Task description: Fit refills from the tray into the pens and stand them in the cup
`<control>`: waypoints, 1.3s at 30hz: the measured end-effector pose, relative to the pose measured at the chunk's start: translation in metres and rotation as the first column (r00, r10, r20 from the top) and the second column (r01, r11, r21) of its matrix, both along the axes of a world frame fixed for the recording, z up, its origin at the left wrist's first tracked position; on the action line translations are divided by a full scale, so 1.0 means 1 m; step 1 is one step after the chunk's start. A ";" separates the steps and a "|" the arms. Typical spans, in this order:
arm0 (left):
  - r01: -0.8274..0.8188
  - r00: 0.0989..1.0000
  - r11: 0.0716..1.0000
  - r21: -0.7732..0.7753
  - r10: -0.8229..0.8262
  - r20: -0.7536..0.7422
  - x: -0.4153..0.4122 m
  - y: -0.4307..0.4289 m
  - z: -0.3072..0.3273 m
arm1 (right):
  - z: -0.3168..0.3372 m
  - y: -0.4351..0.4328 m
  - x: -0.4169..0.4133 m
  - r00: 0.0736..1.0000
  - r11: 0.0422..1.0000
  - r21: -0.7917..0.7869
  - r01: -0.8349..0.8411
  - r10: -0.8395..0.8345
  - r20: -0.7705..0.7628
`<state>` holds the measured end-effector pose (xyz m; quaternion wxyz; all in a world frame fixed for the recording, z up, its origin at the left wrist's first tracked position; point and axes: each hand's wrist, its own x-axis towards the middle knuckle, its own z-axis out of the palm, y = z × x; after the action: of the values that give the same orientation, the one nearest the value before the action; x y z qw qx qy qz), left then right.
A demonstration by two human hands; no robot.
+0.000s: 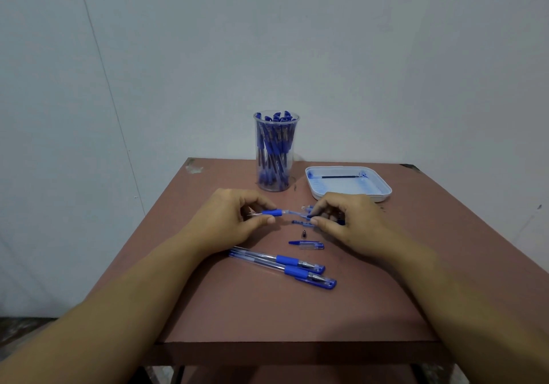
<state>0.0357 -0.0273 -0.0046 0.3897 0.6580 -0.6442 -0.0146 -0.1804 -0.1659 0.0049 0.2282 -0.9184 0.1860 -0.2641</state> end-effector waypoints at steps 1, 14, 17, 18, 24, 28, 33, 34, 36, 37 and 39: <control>0.000 1.000 1.000 0.004 0.000 0.011 0.001 0.000 0.000 | 0.001 0.001 0.000 1.000 1.000 -0.002 -0.002 0.002 -0.006; -0.011 0.977 1.000 -0.003 0.012 0.212 0.001 0.005 0.005 | 0.006 0.009 0.000 0.997 1.000 -0.025 -0.012 0.010 -0.072; 0.040 0.992 0.999 0.009 -0.041 0.123 -0.001 0.004 0.004 | 0.006 0.011 0.001 0.998 0.999 -0.030 -0.026 0.025 -0.050; 0.048 0.992 0.999 0.010 -0.048 0.113 -0.002 0.003 0.003 | 0.006 0.012 0.002 0.998 0.999 -0.038 -0.035 0.033 -0.047; 0.026 0.996 0.999 -0.035 -0.023 0.084 0.001 0.001 0.001 | 0.004 0.008 0.001 1.000 0.991 -0.135 -0.016 0.015 -0.005; -0.001 0.999 0.997 -0.073 0.004 0.040 0.001 0.001 0.001 | 0.000 -0.004 -0.001 0.996 0.979 -0.189 0.076 -0.066 0.059; 0.018 0.999 1.000 -0.021 -0.017 0.039 0.002 0.000 -0.001 | -0.001 0.002 0.002 1.000 0.990 -0.142 -0.028 0.028 -0.004; 0.020 0.999 0.999 -0.025 -0.019 0.036 0.002 0.000 -0.001 | 0.000 0.003 0.002 0.999 0.988 -0.148 -0.046 0.045 -0.014; 0.020 1.000 0.999 -0.044 -0.019 0.020 0.001 0.000 -0.001 | 0.001 0.004 0.002 0.999 0.988 -0.149 -0.048 0.049 0.005; 0.023 1.000 0.998 -0.051 -0.022 0.012 0.001 0.000 -0.001 | 0.001 0.003 0.001 0.999 0.990 -0.139 -0.027 0.032 0.033; 0.029 1.000 0.998 -0.057 -0.029 0.008 0.000 0.000 -0.001 | 0.002 0.000 -0.001 0.996 0.992 -0.127 0.027 -0.017 0.082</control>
<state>0.0360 -0.0276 -0.0052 0.4056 0.6373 -0.6552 0.0006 -0.1819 -0.1659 0.0068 0.1733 -0.9176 0.1695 -0.3149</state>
